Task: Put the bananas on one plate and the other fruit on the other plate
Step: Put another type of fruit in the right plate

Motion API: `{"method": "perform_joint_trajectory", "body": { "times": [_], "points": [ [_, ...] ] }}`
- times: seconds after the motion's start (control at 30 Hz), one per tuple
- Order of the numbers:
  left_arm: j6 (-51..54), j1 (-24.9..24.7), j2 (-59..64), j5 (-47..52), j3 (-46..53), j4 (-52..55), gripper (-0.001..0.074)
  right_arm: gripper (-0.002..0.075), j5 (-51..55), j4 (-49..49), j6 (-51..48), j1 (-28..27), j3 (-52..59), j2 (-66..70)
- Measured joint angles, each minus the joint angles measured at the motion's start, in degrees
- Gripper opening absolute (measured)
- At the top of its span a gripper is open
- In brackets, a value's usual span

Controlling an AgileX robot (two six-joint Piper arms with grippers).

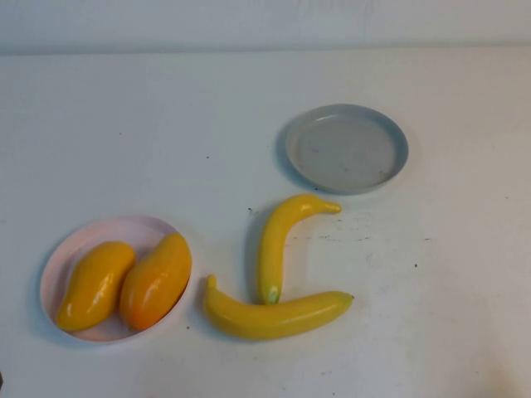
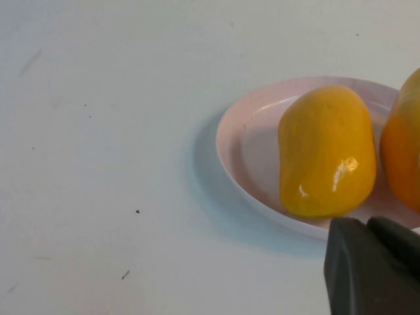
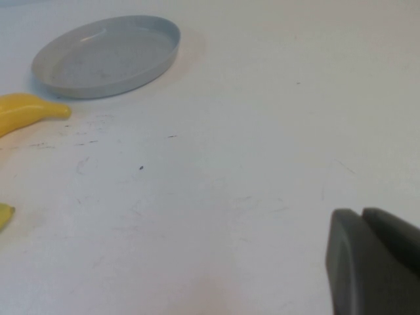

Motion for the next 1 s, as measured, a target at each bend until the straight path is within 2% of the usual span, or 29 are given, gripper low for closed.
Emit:
{"method": "perform_joint_trajectory", "body": {
  "times": [0.37,0.5,0.8,1.0],
  "points": [
    [0.0,0.0,0.0,0.0,0.0,0.0,0.0001,-0.0015,-0.2,-0.3,0.0,0.0,0.0,0.0],
    [0.0,0.0,0.0,0.0,0.0,0.0,0.0001,-0.0015,-4.1,-0.3,0.0,0.0,0.0,0.0],
    [0.0,0.0,0.0,0.0,0.0,0.0,0.0001,-0.0015,-16.6,17.1,0.0,0.0,0.0,0.0],
    [0.0,0.0,0.0,0.0,0.0,0.0,0.0001,-0.0015,-21.2,23.8,0.0,0.0,0.0,0.0]
  ]
}}
